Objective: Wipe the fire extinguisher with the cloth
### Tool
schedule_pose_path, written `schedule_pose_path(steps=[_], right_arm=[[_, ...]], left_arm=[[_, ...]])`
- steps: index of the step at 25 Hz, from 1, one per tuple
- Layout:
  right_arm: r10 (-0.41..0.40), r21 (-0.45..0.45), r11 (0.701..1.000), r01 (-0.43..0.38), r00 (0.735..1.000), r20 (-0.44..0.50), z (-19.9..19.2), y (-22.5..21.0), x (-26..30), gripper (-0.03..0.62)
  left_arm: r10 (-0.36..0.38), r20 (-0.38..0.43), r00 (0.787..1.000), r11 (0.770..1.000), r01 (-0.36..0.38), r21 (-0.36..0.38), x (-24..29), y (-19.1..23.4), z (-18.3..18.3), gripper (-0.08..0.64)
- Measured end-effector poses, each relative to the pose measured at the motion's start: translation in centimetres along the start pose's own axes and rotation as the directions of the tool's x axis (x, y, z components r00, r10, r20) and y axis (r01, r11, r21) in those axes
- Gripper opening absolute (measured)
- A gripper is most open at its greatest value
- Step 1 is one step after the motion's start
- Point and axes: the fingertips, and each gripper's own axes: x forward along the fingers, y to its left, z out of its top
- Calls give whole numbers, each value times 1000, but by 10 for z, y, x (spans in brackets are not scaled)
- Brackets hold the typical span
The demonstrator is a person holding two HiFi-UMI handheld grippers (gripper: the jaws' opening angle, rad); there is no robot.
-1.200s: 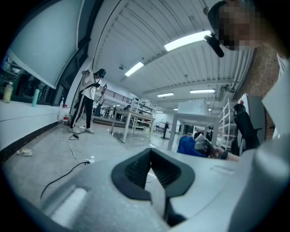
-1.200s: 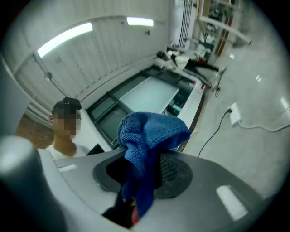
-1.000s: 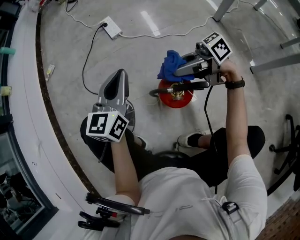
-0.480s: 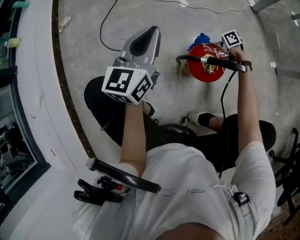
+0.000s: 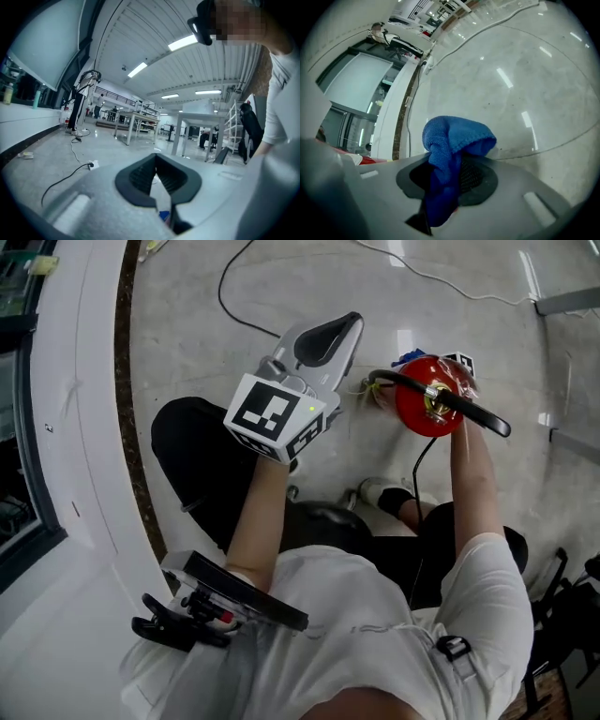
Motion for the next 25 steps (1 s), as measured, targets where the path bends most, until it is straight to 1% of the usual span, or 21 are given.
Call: schedule_pose_path(steps=[3, 5, 7, 9, 10, 11, 13, 15, 16, 17, 18, 19, 20, 21, 22, 23, 24, 25], right_arm=[[-11, -29, 1000, 11, 1000, -29, -10, -9, -5, 117], [-22, -45, 999, 20, 998, -50, -18, -17, -7, 118], [-29, -67, 997, 25, 997, -66, -23, -22, -10, 118], [-21, -105, 994, 14, 998, -65, -20, -15, -19, 115], [-5, -137, 991, -2, 999, -54, -14, -2, -28, 115], [22, -180, 983, -28, 999, -34, -2, 20, -41, 115], [101, -277, 957, -89, 994, 30, 34, 84, -80, 115], [175, -284, 948, -140, 979, 101, 66, 149, -121, 115], [243, -300, 933, -200, 964, 112, 76, 184, -138, 115], [336, -335, 897, -288, 937, 93, 82, 224, -149, 115], [432, -365, 846, -387, 901, 44, 82, 264, -157, 115], [512, -382, 788, -483, 858, -28, 77, 303, -162, 114], [569, -385, 728, -567, 813, -121, 66, 339, -163, 114], [598, -371, 676, -636, 768, -228, 50, 367, -163, 114], [598, -343, 641, -686, 727, -336, 32, 384, -160, 114], [575, -314, 627, -713, 695, -431, 16, 392, -155, 115], [541, -291, 627, -722, 673, -504, 5, 394, -150, 120], [509, -276, 635, -722, 659, -554, -1, 392, -145, 120]], left_arm=[[37, 9, 999, 999, -37, -17, -9, 7, -4, -2], [48, 7, 999, 998, -48, -27, -12, 10, -10, -2], [41, 3, 999, 999, -41, -28, -12, 8, -13, -2], [26, 5, 1000, 999, -26, -24, -11, 1, -10, -2], [21, 12, 1000, 999, -21, -26, -12, -2, -7, -2], [16, 23, 1000, 999, -15, -28, -13, -5, -4, -2], [8, 45, 999, 999, -6, -33, -13, -6, 1, -2], [4, 55, 998, 999, -2, -39, -12, -5, 3, -2], [4, 55, 998, 999, -2, -43, -13, -5, 4, -2], [8, 50, 999, 999, -5, -49, -14, -5, 4, -2], [14, 44, 999, 998, -12, -56, -15, -4, 5, -2], [21, 39, 999, 998, -18, -61, -15, -4, 6, -2], [24, 37, 999, 998, -22, -63, -15, -4, 7, -2], [25, 37, 999, 998, -23, -63, -15, -4, 7, -2], [25, 38, 999, 998, -23, -62, -15, -4, 8, -2], [27, 38, 999, 998, -24, -62, -15, -4, 8, -2], [30, 39, 999, 998, -28, -64, -15, -2, 8, -2], [35, 40, 999, 997, -33, -68, -16, 2, 8, -2]])
